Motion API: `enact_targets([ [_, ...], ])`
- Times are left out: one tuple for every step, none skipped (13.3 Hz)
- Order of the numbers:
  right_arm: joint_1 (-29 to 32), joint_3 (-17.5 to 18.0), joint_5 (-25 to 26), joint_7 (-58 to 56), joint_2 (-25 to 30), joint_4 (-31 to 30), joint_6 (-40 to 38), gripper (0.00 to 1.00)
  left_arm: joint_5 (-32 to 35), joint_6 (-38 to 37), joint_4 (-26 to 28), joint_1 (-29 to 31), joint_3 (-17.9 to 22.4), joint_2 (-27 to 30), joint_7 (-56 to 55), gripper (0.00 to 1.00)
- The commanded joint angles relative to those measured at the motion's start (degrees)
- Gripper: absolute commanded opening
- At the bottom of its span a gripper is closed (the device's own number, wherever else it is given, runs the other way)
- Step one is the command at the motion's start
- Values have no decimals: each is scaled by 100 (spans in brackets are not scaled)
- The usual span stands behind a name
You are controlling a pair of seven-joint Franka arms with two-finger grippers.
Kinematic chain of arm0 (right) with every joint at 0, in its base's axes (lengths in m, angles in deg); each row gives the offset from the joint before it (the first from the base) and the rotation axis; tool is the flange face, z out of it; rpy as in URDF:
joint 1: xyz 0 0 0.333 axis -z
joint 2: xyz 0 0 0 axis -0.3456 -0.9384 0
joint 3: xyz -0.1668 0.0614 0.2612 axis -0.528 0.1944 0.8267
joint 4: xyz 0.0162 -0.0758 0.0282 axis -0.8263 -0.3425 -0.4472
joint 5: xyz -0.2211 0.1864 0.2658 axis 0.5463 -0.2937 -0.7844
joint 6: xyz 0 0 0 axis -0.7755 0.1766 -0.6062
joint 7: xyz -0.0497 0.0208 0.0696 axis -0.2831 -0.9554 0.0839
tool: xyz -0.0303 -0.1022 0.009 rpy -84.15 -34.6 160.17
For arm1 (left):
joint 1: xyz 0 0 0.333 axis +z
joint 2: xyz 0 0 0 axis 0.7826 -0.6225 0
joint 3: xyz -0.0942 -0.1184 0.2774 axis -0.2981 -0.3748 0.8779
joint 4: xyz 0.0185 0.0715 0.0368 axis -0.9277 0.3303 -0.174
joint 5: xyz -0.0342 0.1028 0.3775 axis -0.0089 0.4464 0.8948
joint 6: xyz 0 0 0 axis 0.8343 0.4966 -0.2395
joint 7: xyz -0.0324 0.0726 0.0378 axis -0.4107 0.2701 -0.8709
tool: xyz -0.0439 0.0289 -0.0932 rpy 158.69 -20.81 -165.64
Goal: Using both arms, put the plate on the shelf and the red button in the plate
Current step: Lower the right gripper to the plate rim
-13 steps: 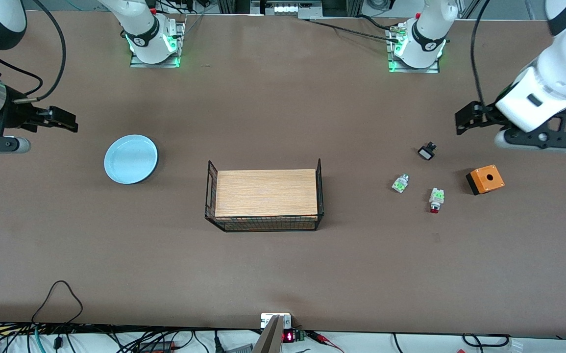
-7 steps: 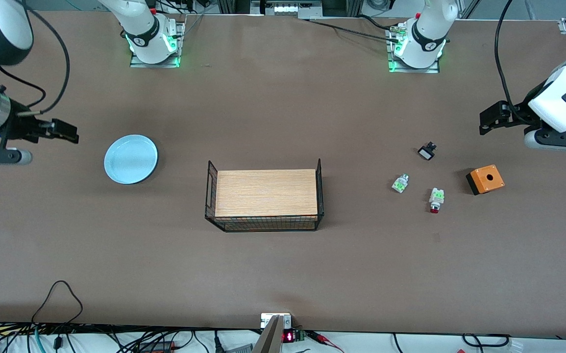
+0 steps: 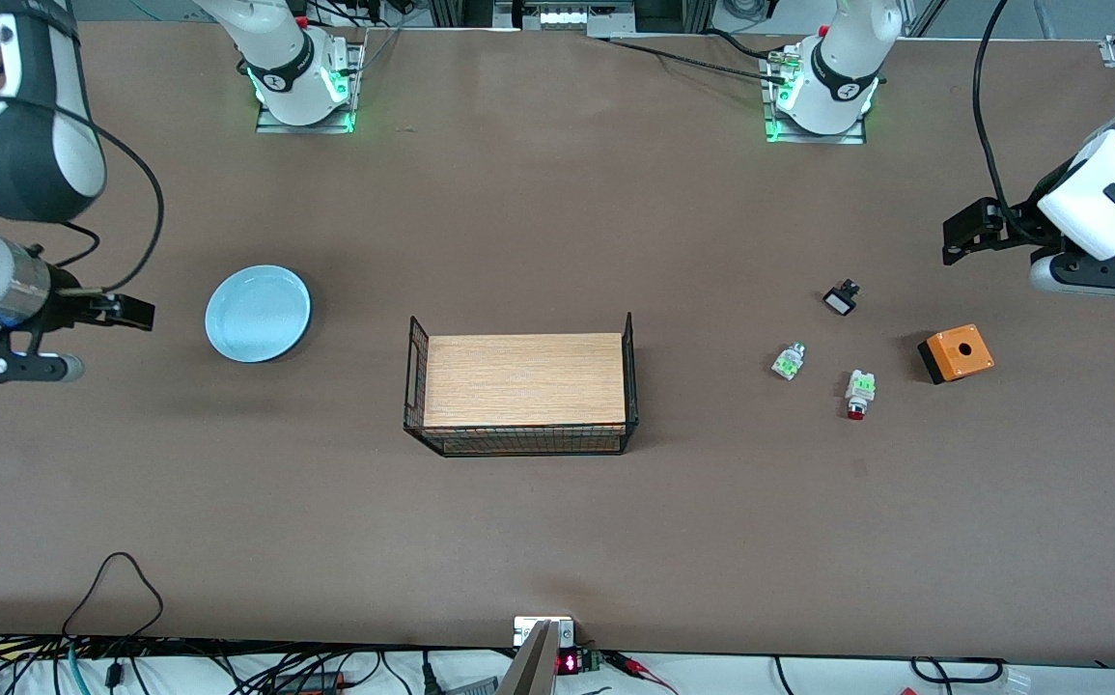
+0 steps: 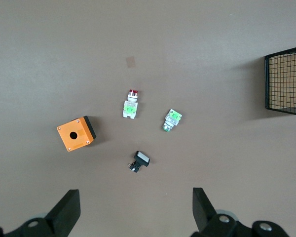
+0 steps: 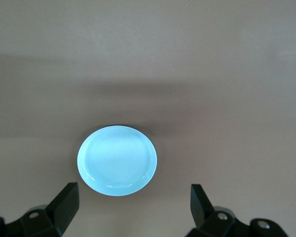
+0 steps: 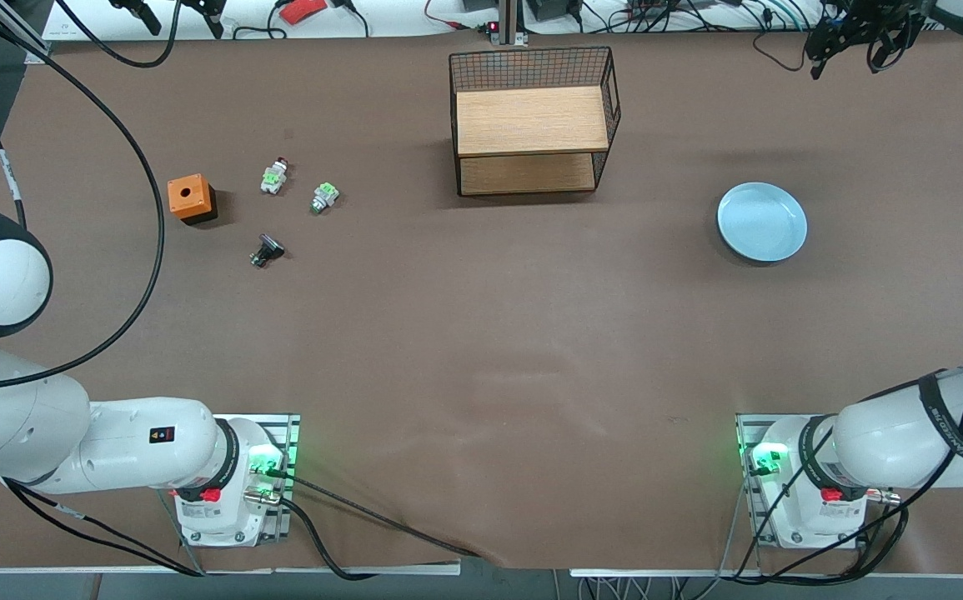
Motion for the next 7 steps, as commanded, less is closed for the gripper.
enact_targets([
  [36, 35, 102, 23, -127, -205, 310, 100, 11, -128, -81, 72, -21, -20, 97, 100],
  [36, 35, 102, 23, -84, -467, 555, 100, -16, -128, -81, 159, -30, -21, 131, 100],
  [45, 35, 102, 23, -75, -757, 836, 100, -16, -128, -107, 142, -30, -55, 53, 100],
  [115, 35, 93, 32, -66, -1064, 1161, 100, -25, -119, -108, 177, -30, -64, 70, 100],
  [202, 35, 93, 32, -22, -1433, 1503, 100, -121, -119, -99, 212, -22, -65, 70, 100],
  [247, 35, 84, 32, 39, -1837, 1846, 100, -209, -119, -99, 256, -21, -91, 79, 100],
  [291, 35, 76, 32, 57, -2171, 2154, 100, -227, -110, -107, 291, -21, -91, 88, 100],
])
